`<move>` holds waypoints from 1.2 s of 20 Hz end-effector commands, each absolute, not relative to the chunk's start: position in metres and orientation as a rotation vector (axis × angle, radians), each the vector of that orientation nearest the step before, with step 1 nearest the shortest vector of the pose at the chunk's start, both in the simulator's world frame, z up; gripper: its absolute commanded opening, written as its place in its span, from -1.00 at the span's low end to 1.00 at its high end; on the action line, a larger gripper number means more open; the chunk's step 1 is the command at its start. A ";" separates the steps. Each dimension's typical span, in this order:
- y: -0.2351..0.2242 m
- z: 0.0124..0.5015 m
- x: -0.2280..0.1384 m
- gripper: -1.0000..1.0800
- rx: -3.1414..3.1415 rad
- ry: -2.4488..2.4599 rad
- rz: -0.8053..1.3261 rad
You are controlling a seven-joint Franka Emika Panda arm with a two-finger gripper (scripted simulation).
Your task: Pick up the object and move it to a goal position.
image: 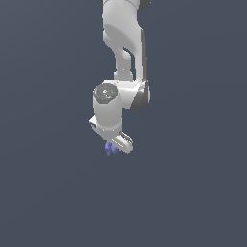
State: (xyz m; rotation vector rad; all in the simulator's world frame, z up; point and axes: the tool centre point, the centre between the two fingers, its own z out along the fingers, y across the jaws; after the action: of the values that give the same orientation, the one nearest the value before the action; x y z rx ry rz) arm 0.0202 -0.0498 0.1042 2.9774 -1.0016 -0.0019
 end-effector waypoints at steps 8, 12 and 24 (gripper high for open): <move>-0.016 0.198 0.033 -1.00 2.976 -1.003 0.001; 0.001 0.243 0.039 -1.00 2.975 -1.003 0.001; 0.044 0.361 0.057 -1.00 2.975 -1.003 0.001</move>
State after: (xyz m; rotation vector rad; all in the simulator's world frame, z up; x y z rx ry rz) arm 0.0553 0.0395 0.3482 2.9760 -1.0023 0.0027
